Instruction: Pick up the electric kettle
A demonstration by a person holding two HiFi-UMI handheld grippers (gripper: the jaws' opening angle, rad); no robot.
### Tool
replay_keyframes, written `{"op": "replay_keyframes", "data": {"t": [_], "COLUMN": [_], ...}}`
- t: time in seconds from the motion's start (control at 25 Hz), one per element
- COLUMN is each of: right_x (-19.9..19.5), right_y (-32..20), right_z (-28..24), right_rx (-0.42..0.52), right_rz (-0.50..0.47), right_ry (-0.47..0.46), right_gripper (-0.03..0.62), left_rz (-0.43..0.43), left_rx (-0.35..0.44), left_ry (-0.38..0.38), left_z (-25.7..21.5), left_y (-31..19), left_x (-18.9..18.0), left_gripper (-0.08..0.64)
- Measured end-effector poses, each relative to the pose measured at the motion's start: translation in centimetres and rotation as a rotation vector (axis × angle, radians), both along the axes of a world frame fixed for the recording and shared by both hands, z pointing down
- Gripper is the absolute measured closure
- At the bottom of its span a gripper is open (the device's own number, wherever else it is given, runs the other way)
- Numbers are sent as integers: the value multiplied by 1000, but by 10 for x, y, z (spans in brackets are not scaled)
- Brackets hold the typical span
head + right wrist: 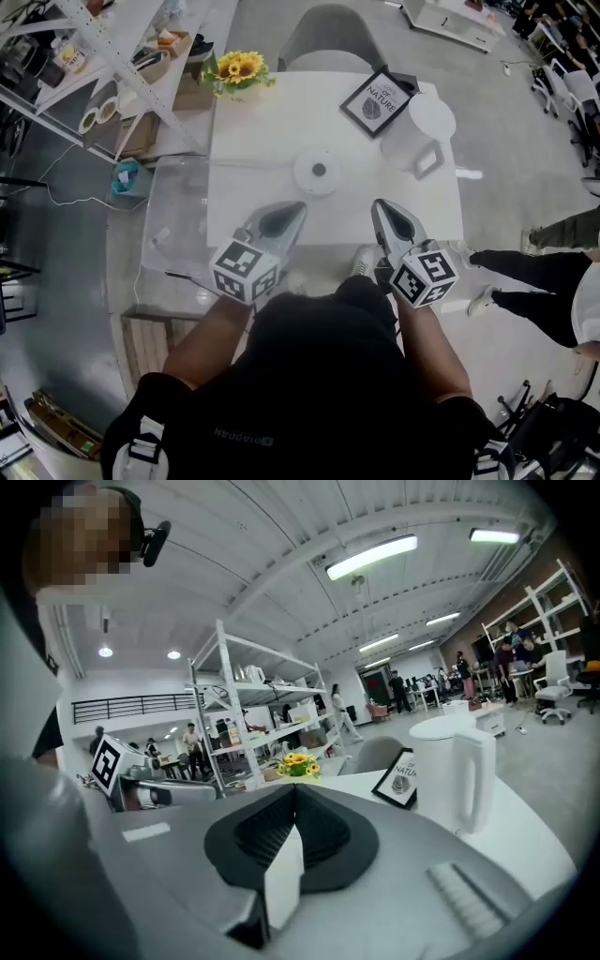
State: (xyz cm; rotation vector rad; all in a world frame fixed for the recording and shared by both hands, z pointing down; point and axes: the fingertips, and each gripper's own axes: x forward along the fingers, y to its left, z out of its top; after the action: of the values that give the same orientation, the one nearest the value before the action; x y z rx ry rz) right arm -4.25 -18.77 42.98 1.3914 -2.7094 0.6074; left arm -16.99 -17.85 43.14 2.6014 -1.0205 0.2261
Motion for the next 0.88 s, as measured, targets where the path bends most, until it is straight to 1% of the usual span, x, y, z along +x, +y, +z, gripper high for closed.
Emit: {"op": "replay_keyframes", "data": {"t": [0.08,0.2,0.32,0.4,0.64,0.76,0.88], "right_x": [-10,-19,-31,-33,-14,2,20], "right_y": [7,16,25,30,45,62,78], "right_z": [-2,-1,-3,-4,-8,-10,-8], "right_rx": [2,-21,-14,-8,7,18,13], "right_rz": [-29,-75,-126,-152,-190,-215,-233], "right_ry": [12,14,16,18,30,46,42], "right_gripper": [586,586,586,586,586,587,588], "left_rz": [-6,-33,-58,-73,-114,-126,-142], "left_rx": [3,-4,-5,0,13,16,16], "left_ry": [3,15,15,11,5,9,16], "left_z": [-1,2,2,-1,-11,-16,-18], "left_y": [3,10,19,23,38,53,66], "left_x": [-1,-4,-8,-7,15,34,54], "left_gripper": [557,557,557,557,557,557,557]}}
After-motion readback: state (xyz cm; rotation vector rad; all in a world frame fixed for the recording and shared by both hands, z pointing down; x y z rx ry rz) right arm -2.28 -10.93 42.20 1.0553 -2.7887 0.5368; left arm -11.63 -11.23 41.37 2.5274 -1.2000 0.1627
